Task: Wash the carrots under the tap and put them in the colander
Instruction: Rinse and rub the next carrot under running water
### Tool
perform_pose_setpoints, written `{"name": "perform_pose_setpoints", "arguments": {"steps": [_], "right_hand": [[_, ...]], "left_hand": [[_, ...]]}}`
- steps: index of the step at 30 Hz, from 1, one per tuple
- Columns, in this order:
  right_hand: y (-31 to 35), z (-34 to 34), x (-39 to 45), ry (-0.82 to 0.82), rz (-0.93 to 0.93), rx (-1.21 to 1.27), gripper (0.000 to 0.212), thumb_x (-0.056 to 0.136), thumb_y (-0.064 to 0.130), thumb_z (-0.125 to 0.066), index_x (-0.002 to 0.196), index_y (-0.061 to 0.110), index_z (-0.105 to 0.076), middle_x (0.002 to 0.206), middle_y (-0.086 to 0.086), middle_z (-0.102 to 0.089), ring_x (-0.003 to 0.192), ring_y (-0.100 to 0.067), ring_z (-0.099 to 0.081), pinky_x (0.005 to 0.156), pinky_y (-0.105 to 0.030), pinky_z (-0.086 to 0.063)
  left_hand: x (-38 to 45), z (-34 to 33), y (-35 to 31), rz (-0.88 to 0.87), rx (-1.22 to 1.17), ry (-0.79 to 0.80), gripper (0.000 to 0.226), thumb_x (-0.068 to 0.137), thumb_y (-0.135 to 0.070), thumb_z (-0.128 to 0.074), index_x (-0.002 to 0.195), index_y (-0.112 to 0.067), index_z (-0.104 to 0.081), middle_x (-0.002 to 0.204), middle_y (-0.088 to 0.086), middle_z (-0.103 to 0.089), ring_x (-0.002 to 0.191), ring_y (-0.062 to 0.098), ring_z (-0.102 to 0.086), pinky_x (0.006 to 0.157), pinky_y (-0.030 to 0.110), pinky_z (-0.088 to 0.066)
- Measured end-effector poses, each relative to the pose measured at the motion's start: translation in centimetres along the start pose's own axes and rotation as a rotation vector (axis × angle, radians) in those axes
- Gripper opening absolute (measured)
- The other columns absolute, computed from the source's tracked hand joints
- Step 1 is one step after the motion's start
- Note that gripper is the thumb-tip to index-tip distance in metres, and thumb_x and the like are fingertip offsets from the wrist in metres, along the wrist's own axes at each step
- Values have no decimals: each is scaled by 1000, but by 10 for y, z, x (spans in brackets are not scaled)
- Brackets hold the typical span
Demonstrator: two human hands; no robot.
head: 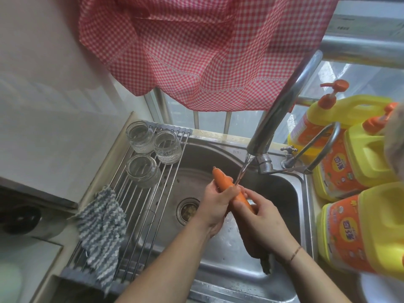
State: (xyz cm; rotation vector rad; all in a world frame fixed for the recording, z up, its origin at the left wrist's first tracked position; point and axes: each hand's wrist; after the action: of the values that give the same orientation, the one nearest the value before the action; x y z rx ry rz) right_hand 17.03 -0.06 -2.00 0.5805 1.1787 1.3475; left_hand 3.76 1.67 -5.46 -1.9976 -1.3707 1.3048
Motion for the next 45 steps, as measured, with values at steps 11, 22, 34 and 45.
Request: {"name": "perform_pose_setpoints", "arguments": {"steps": [11,22,34,45], "right_hand": [[-9,-5,-11,-46,11,-107,28,88,36,-65,116,36,-62,95,19,-70,87,5,-63,70,-9,-43],[-19,7,-29,-81,-44,-215,61,87,48,-61,142,29,-44,84,11,-67,70,-7,-65,68,-27,-56],[-12,7,-35,-154,143,-546,64,89,50,-55,145,25,-39,95,4,-72,77,-15,-67,65,-27,-50],[-22,5,-39,-143,50,-540,66,89,55,-53,146,27,-33,91,1,-70,76,-17,-66,69,-35,-55]], "left_hand": [[4,-14,14,-178,160,-357,13,88,-46,-50,97,-38,-54,99,20,-63,84,39,-65,83,56,-55],[11,18,1,-499,752,-379,28,102,-31,-47,83,-21,-66,72,-4,-68,66,11,-66,66,40,-59],[-15,10,7,-474,1217,-391,55,96,-59,-37,60,-17,-43,53,0,-53,56,24,-54,51,36,-37],[-18,22,18,-579,1151,-229,32,100,-25,-50,68,-16,-51,59,-8,-47,56,12,-45,53,32,-32]]}}
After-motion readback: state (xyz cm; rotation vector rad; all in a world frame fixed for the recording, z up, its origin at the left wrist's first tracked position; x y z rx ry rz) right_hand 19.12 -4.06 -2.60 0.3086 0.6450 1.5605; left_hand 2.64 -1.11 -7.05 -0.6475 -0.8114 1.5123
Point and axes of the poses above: each hand's wrist, its own x-axis towards the middle knuckle, its own z-axis out of the back of the hand, y = z × x
